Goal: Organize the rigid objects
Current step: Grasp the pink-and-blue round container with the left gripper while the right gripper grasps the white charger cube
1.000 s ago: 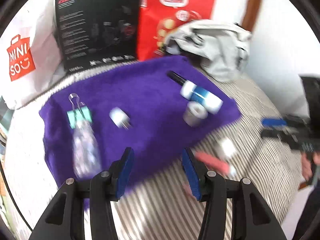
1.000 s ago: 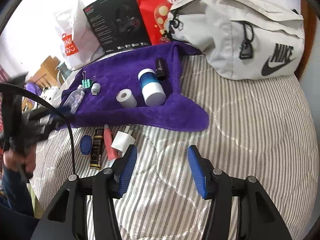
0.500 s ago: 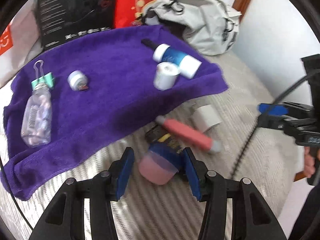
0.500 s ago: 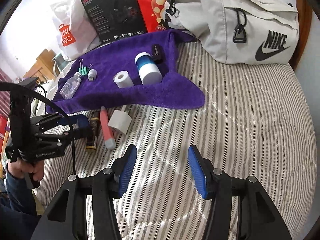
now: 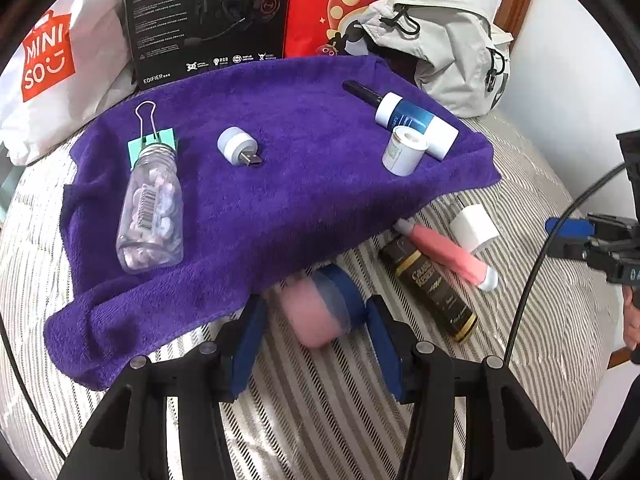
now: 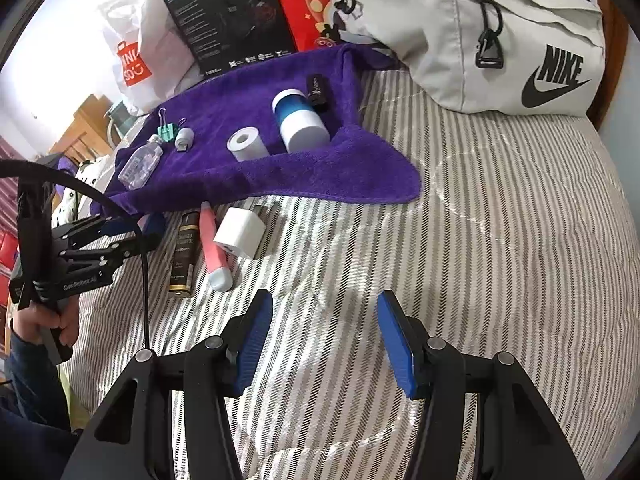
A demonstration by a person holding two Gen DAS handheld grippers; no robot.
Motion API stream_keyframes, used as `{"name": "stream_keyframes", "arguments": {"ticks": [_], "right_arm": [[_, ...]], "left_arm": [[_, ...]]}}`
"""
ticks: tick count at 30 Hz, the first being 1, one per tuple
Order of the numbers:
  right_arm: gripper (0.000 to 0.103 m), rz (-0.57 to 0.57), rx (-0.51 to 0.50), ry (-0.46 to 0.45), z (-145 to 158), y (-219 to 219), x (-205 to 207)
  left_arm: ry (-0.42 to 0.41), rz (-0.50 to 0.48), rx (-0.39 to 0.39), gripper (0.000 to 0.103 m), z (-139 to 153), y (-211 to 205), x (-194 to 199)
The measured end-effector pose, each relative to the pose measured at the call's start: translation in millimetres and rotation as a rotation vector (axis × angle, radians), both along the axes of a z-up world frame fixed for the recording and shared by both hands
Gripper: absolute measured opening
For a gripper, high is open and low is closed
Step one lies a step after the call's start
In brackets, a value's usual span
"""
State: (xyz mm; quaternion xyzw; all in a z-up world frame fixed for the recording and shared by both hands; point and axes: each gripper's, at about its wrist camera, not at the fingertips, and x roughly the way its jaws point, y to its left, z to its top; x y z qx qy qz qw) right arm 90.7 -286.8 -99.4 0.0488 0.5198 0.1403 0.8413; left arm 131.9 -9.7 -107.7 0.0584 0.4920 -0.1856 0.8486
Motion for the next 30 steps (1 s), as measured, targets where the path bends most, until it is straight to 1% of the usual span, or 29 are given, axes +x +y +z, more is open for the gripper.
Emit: {"name": "stream_keyframes", "arguments": {"ticks": [3,6,7,8,10,13,18,20,23,27,28,29,30], "right_arm": [[0.055,0.005,0.005,0.007,-2.1,1.6,-0.1],[0.055,0.011,0.008,0.016,-4.7,4.7,1.9],[0.055,0.014,0.010,0.018,-5.1,6.2,2.2],[0.055,0.017,0.011,0.019,-4.9,7.2,2.2],[0.055,0.028,0.018,0.008,-2.8,11.2,1.9],[0.055,0.048,0.027,-0.011,1.2,20.5,3.6],[0.055,0.072,0.053,-0.033,2.6,42.4,16.5],[0.055,0.072,0.082,-0.041,2.5,49.4,24.1],[0.055,0.073,0.089,-0.044,0.8,59.2,32.5],[0.055,0.062,0.051,-0.038,-8.4,73.1,44.3],[0.053,0.061,0.035,-0.037,-11.6,76.3,46.1],[0.049,0.060,0.007,-0.042,-14.0,78.7,46.4],[0.047,0.057,-0.023,-0.045,-16.1,79.8,46.2]], "left_arm": [[0.001,0.031,0.009,0.049,-0.9,-4.9,2.5],[-0.015,0.054,0.028,0.049,-2.2,-9.5,1.6],[-0.020,0.054,0.034,0.041,-2.6,-10.6,1.0],[-0.025,0.049,0.036,0.039,-2.4,-10.9,-0.2],[-0.012,0.043,0.012,0.039,-1.7,-6.0,-2.3],[-0.021,0.056,0.005,0.039,4.4,6.0,-7.7],[-0.028,0.071,0.028,0.039,13.8,19.3,-12.7],[-0.025,0.076,0.024,0.039,13.9,22.5,-13.0],[-0.014,0.083,0.025,0.039,10.6,24.5,-12.6],[0.002,0.087,0.010,0.039,6.1,26.5,-12.0],[0.004,0.085,0.012,0.039,5.1,26.0,-11.7],[0.005,0.082,0.011,0.039,4.5,25.7,-12.0],[0.007,0.080,0.008,0.039,4.0,25.8,-11.8]]}}
